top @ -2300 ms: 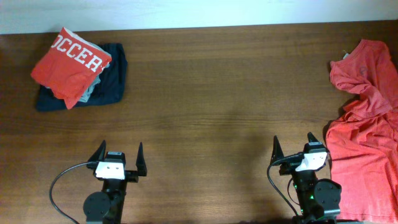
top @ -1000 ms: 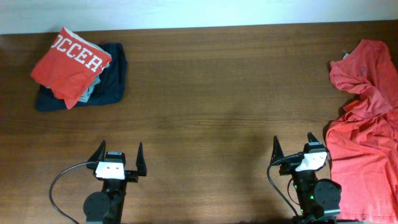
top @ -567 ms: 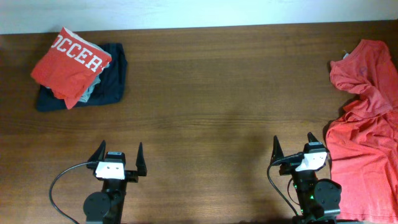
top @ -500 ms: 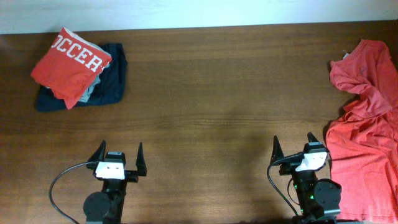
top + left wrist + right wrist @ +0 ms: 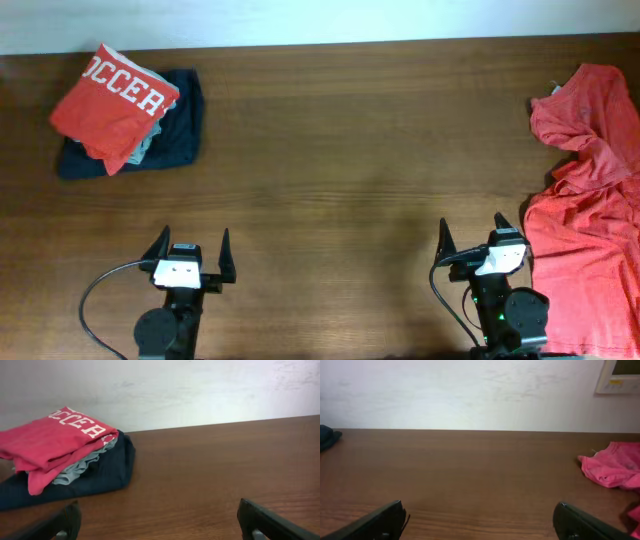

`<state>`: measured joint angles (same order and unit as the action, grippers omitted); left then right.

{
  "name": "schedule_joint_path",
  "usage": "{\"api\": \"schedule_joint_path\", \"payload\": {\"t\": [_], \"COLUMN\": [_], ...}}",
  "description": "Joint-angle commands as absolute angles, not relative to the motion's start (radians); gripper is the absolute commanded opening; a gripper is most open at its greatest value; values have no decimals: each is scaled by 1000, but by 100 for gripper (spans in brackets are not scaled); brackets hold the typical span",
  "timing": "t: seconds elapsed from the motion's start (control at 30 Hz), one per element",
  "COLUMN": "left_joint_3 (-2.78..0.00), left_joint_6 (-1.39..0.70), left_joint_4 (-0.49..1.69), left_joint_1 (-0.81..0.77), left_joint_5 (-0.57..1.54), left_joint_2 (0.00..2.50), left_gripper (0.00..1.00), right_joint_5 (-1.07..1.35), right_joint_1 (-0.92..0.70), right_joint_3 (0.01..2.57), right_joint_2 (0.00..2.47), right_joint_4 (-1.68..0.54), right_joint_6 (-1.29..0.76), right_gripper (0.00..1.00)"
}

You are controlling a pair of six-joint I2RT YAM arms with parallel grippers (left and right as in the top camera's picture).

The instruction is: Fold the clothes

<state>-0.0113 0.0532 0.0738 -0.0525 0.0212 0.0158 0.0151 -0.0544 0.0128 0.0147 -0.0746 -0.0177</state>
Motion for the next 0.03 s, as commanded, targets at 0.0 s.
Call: {"api": "schedule_joint_path", "payload": {"t": [0.0], "left_joint_3": [-9], "left_joint_6": [69], "left_joint_4": [83], "left_joint_1": [-57], "left_joint_5": [11], "left_joint_2": [6], "left_gripper": [99], "right_joint_5": [3], "right_joint_1": [-58], "right_joint_3": [6], "right_joint_2": [5], "right_joint_4": [-78], "right_joint_6": [-11], "right_gripper": [99]}}
